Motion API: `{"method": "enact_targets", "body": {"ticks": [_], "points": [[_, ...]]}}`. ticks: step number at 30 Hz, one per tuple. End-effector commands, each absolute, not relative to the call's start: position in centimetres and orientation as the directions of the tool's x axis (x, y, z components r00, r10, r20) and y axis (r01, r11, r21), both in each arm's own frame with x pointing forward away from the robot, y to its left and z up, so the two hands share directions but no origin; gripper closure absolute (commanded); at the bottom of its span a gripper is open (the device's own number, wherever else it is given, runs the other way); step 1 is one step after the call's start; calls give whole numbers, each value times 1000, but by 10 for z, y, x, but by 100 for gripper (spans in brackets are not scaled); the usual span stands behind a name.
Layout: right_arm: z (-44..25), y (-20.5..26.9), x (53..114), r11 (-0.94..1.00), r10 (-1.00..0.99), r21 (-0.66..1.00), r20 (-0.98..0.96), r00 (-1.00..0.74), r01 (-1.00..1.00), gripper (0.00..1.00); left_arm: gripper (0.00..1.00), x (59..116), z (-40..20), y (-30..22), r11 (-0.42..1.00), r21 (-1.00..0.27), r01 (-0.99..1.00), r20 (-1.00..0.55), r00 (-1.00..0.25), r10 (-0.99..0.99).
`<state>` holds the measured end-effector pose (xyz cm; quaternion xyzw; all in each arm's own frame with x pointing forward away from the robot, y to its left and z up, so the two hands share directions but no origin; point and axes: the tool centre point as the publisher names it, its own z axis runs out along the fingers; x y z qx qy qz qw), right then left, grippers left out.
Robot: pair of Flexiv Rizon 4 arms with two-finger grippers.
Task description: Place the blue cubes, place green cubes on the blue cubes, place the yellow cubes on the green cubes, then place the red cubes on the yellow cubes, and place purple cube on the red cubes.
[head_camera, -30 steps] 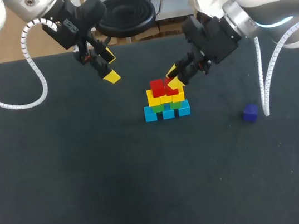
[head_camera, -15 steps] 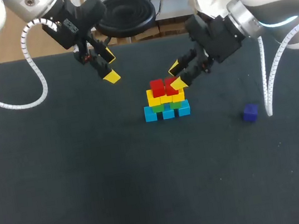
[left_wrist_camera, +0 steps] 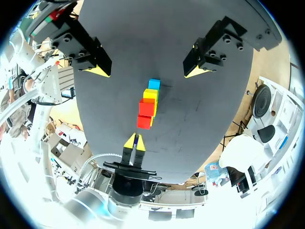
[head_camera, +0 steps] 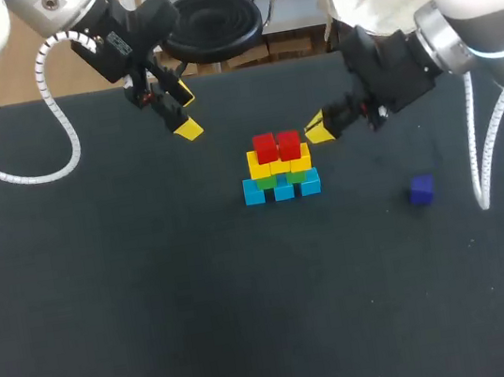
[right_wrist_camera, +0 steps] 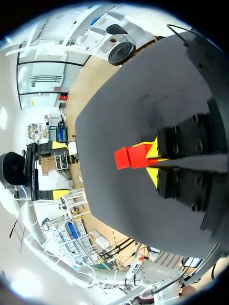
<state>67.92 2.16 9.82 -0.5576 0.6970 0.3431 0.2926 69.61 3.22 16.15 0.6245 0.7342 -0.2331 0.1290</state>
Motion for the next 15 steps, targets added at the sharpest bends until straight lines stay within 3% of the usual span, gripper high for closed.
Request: {"method": "enact_targets", "body": {"ticks": [1,15], "points": [[93,24,681,138,-573,157,-792,-208,-978,100,0,695,161,33,111,-179,978,-483,-185,856],[87,29,684,123,-570,176,-793,-214,-977,100,0,695,161,33,111,-179,978,-483,-185,856]]}}
